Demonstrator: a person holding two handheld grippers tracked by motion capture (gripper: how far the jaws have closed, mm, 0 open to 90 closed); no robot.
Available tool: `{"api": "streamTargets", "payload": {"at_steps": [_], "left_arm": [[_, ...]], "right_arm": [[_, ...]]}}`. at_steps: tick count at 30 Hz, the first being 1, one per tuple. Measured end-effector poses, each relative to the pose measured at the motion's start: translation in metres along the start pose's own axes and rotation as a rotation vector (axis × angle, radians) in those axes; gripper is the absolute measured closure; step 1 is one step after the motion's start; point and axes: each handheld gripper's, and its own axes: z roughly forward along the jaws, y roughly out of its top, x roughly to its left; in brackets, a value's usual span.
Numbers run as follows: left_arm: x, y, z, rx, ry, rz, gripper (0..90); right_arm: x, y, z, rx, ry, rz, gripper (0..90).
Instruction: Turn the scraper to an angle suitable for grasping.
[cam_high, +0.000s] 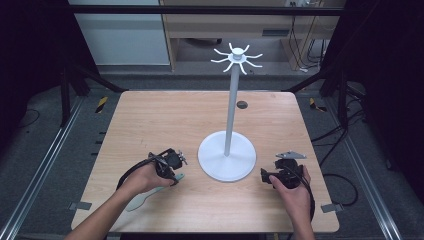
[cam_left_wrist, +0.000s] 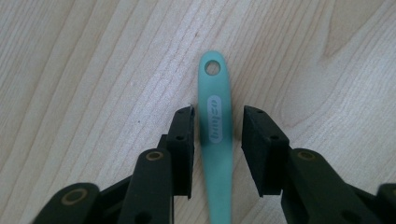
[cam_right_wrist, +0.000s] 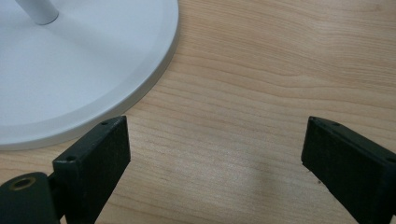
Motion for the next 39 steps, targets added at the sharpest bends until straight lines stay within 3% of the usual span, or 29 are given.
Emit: {"api": "streamTargets", "payload": {"at_steps": [13,22,28,32,39], "left_arm": [[0.002,0.001,0.002,0.015,-0.001,0.0,71.6],[0.003,-0.002,0.001,-0.001,-0.011,-0.001,73.3],[0.003,-0.008,-0.013,-0.063,0.01,-0.001,73.7],[0.002,-0.019,-0.032,-0.153,0.029,-0.006,73.8],[0.001,-0.034,-0.058,-0.257,0.048,-0.023,73.9]], "right_arm": [[0.0,0.0,0.0,0.001,0.003,-0.003,8.3],[0.0,0.0,0.0,0.001,0.002,-0.007,8.3],[0.0,0.0,0.001,0.003,0.003,-0.005,8.4],[0.001,0.0,0.001,0.005,0.003,-0.013,8.3],[0.002,0.0,0.002,0.006,-0.002,-0.018,8.3]]}}
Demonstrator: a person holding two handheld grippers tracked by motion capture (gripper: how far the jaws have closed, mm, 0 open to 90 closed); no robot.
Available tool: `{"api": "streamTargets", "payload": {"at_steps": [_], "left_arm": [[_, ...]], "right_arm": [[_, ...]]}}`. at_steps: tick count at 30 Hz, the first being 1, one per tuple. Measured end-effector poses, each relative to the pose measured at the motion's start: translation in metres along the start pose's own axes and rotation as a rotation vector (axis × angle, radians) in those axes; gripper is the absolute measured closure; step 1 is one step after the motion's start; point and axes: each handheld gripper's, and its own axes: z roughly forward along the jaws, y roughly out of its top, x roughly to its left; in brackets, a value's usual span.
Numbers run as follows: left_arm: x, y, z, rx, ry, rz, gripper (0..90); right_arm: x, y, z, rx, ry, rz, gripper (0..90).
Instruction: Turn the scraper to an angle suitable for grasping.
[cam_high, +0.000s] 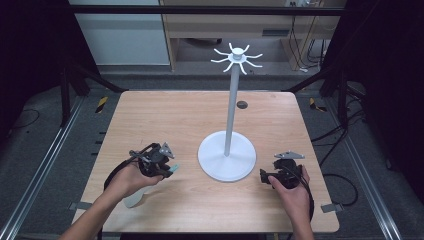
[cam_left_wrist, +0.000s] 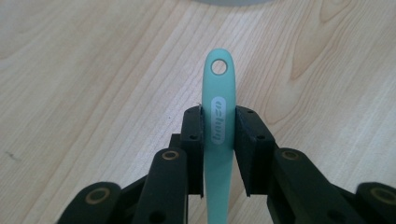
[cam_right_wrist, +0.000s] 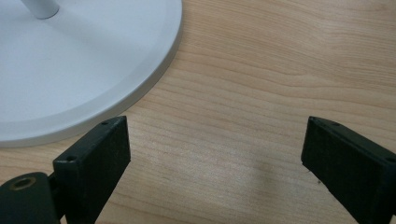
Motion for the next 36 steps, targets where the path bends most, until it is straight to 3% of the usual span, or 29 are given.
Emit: {"api": "streamTargets", "payload": {"at_steps": [7,15,28,36], "left_arm": [[-0.002,0.001,-0.026,-0.103,0.017,0.005,74.0],[-0.002,-0.005,-0.043,-0.214,0.024,-0.032,74.1],[-0.001,-0.01,-0.07,-0.347,0.048,-0.035,74.2],[-0.002,-0.009,-0.085,-0.389,0.062,-0.033,74.2]], "right_arm": [[0.0,0.0,0.001,0.001,-0.005,0.0,8.4],[0.001,0.001,0.004,0.012,-0.01,-0.009,8.4],[0.001,-0.001,0.005,0.019,-0.015,-0.007,8.4],[0.001,0.0,0.005,0.018,-0.015,-0.009,8.4]]}}
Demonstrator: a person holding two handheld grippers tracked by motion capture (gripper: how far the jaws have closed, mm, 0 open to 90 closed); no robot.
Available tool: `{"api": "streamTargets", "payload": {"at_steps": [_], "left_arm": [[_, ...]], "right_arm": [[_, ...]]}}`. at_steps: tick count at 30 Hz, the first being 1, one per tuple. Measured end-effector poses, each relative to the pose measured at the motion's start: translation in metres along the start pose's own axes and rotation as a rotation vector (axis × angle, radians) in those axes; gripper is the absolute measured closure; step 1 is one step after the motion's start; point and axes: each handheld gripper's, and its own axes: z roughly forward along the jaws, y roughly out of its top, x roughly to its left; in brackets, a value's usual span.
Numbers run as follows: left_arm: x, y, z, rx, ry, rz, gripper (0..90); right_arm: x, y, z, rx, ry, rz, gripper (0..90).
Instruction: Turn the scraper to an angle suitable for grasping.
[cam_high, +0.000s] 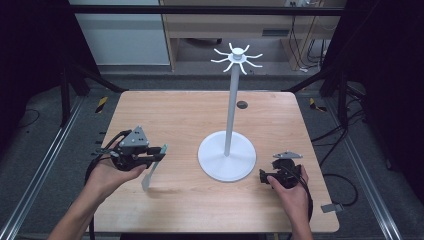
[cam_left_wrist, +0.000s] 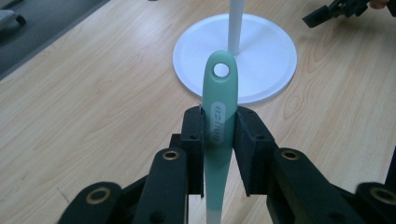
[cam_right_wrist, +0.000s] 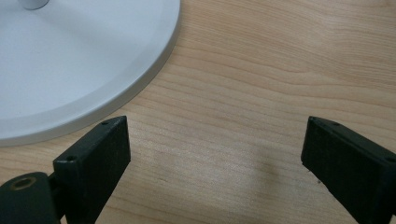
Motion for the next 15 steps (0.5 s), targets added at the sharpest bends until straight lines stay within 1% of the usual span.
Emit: {"api": "streamTargets", "payload": {"at_steps": [7,10,15], "left_arm": [[0.004,0.008,-0.002,-0.03,0.006,-0.011,74.2],[0.005,0.013,-0.004,-0.058,0.005,-0.017,74.2],[0.004,0.021,-0.005,-0.08,0.016,-0.01,74.2]], "right_arm": [[-0.001,0.0,0.0,0.002,0.0,0.005,8.4],[-0.001,0.0,0.0,0.005,0.001,0.007,8.4],[-0.001,0.0,0.0,0.001,0.0,0.006,8.4]]}}
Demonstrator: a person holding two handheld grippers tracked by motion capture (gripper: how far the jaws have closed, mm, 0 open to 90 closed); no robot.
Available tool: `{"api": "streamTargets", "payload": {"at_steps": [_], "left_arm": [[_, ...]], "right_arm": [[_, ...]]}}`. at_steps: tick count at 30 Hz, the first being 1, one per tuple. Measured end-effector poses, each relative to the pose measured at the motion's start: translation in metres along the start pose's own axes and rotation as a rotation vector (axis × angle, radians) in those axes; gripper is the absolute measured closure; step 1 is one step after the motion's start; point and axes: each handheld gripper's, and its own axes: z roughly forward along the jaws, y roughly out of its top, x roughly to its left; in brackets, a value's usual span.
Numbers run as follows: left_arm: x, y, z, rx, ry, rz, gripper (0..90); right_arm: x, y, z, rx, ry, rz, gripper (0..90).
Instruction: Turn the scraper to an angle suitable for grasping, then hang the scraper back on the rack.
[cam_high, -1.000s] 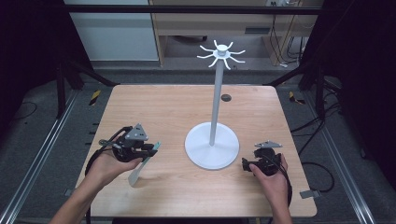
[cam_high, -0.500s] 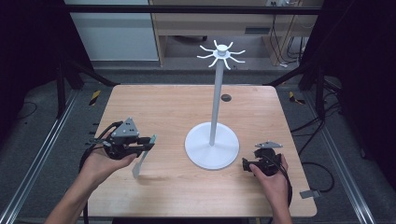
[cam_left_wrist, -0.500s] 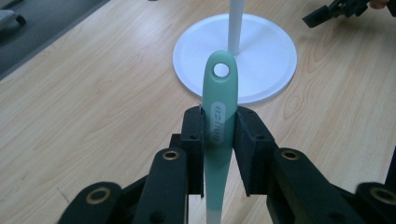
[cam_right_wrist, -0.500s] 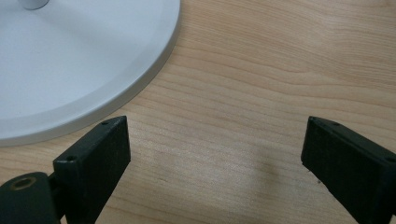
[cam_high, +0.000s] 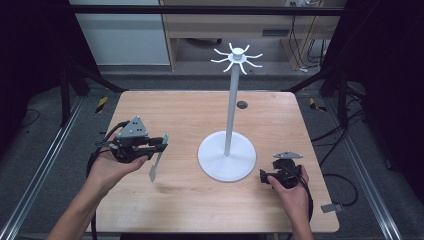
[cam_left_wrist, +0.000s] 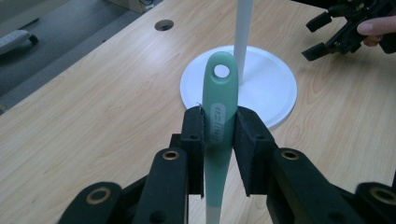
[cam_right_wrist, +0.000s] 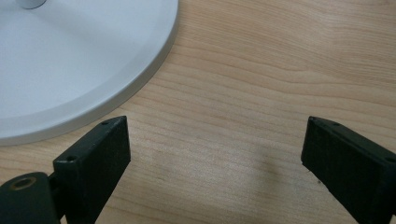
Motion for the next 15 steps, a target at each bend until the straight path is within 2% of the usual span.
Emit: {"api": "streamTargets", "payload": {"at_steps": [8,15], "left_arm": [[-0.003,0.01,0.0,-0.02,0.007,0.006,74.3],[-0.005,0.029,-0.005,-0.057,0.019,0.013,74.3]], "right_arm": [[-0.001,0.0,0.0,-0.001,0.0,0.001,8.4],[-0.001,0.0,-0.001,0.003,-0.001,0.009,8.3]]}}
